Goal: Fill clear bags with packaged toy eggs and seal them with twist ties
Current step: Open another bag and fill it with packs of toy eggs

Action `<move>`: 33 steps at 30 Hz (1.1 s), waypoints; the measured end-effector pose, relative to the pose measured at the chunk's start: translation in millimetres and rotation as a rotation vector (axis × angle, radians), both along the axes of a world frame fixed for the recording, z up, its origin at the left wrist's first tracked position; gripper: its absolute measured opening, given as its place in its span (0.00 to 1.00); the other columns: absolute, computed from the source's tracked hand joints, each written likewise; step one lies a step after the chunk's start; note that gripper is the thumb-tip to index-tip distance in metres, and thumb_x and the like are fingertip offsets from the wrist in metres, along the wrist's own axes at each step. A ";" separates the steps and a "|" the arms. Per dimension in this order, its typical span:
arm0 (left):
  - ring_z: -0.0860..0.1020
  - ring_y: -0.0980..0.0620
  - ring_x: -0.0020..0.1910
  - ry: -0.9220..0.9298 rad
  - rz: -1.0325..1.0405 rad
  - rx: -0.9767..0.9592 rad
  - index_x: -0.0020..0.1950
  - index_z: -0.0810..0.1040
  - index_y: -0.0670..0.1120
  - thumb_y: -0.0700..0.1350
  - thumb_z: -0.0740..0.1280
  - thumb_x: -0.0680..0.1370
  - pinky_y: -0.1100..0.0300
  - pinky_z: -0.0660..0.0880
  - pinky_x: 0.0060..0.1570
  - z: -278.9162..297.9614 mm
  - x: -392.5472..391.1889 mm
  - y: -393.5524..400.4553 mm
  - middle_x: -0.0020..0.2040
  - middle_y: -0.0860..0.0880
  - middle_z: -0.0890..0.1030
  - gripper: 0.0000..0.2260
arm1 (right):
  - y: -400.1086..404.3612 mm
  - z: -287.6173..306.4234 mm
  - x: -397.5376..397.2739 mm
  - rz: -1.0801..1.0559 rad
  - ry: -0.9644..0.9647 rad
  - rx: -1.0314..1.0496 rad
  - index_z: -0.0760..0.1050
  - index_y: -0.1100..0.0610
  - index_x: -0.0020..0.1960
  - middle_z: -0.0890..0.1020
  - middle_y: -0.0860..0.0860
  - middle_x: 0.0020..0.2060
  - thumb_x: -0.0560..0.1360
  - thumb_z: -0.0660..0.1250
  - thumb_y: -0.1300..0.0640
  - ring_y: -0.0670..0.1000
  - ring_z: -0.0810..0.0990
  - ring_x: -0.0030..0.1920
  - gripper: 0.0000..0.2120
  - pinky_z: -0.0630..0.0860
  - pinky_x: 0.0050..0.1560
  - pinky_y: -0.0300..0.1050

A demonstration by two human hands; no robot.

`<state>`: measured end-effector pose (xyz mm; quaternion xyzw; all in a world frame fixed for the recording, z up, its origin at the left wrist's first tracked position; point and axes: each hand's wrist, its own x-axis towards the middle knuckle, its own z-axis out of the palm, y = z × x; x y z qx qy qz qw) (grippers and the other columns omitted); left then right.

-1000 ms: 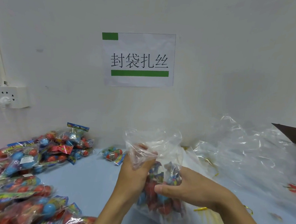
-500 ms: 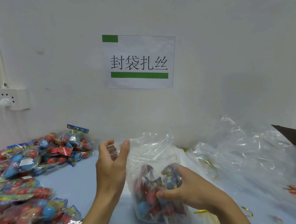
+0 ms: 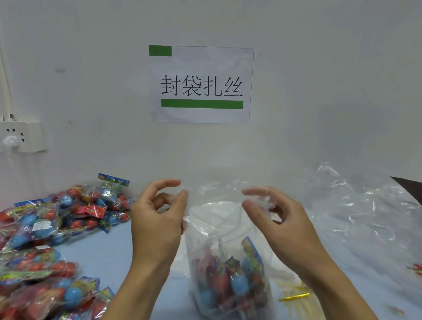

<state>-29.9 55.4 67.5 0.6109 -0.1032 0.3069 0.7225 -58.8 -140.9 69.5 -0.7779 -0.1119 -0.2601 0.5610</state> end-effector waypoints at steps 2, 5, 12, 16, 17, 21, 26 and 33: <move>0.71 0.54 0.22 0.043 -0.077 -0.089 0.51 0.79 0.48 0.37 0.71 0.77 0.62 0.70 0.22 1.6 -1.7 0.9 0.27 0.50 0.75 0.06 | 1.3 1.1 1.9 -0.066 -0.112 0.089 0.85 0.45 0.46 0.85 0.46 0.44 0.75 0.73 0.50 0.44 0.81 0.43 0.02 0.75 0.41 0.30; 0.70 0.54 0.21 0.148 -0.240 -0.287 0.52 0.77 0.44 0.34 0.69 0.77 0.64 0.70 0.22 6.3 -3.6 5.3 0.27 0.50 0.76 0.07 | -7.0 5.1 2.8 -0.132 -0.170 0.263 0.85 0.51 0.42 0.83 0.50 0.33 0.75 0.73 0.54 0.45 0.77 0.33 0.04 0.73 0.34 0.32; 0.77 0.54 0.32 0.101 -0.439 -0.466 0.52 0.77 0.45 0.37 0.67 0.77 0.65 0.77 0.33 4.0 -0.2 13.5 0.38 0.49 0.80 0.06 | -5.4 6.4 1.3 -0.135 -0.161 0.339 0.84 0.52 0.46 0.84 0.51 0.33 0.79 0.68 0.54 0.46 0.79 0.30 0.07 0.78 0.32 0.37; 0.78 0.56 0.41 0.094 -0.219 -0.059 0.57 0.76 0.50 0.58 0.79 0.65 0.59 0.76 0.43 -4.3 5.4 21.0 0.47 0.54 0.79 0.26 | -6.5 7.1 2.0 -0.159 -0.157 0.353 0.83 0.52 0.46 0.84 0.52 0.34 0.79 0.68 0.54 0.46 0.80 0.30 0.06 0.79 0.34 0.38; 0.79 0.57 0.49 0.129 -0.228 0.095 0.60 0.74 0.52 0.66 0.79 0.58 0.57 0.75 0.51 -6.5 4.8 21.5 0.54 0.55 0.79 0.36 | -6.6 7.1 1.8 -0.158 -0.152 0.355 0.83 0.52 0.47 0.84 0.52 0.34 0.79 0.68 0.54 0.47 0.81 0.31 0.06 0.80 0.34 0.38; 0.69 0.63 0.67 0.289 -0.391 0.564 0.75 0.62 0.55 0.76 0.75 0.44 0.63 0.66 0.68 -18.1 -4.3 -0.8 0.69 0.61 0.68 0.63 | -4.1 6.8 1.6 -0.116 -0.115 0.404 0.82 0.56 0.48 0.84 0.51 0.33 0.79 0.68 0.54 0.47 0.82 0.32 0.07 0.82 0.37 0.40; 0.78 0.58 0.61 0.205 -0.374 0.410 0.70 0.67 0.60 0.54 0.82 0.49 0.58 0.78 0.59 -33.4 -9.6 -42.8 0.64 0.56 0.78 0.51 | 20.0 6.5 0.5 0.049 -0.045 0.526 0.78 0.62 0.47 0.83 0.54 0.32 0.79 0.68 0.56 0.51 0.84 0.34 0.08 0.84 0.41 0.43; 0.83 0.52 0.55 0.013 -0.475 0.385 0.60 0.81 0.48 0.36 0.78 0.70 0.54 0.80 0.56 -24.8 -14.2 -45.4 0.53 0.50 0.86 0.20 | 30.7 5.3 -8.0 0.218 0.047 0.294 0.83 0.56 0.48 0.87 0.54 0.40 0.74 0.74 0.57 0.51 0.87 0.41 0.04 0.81 0.40 0.38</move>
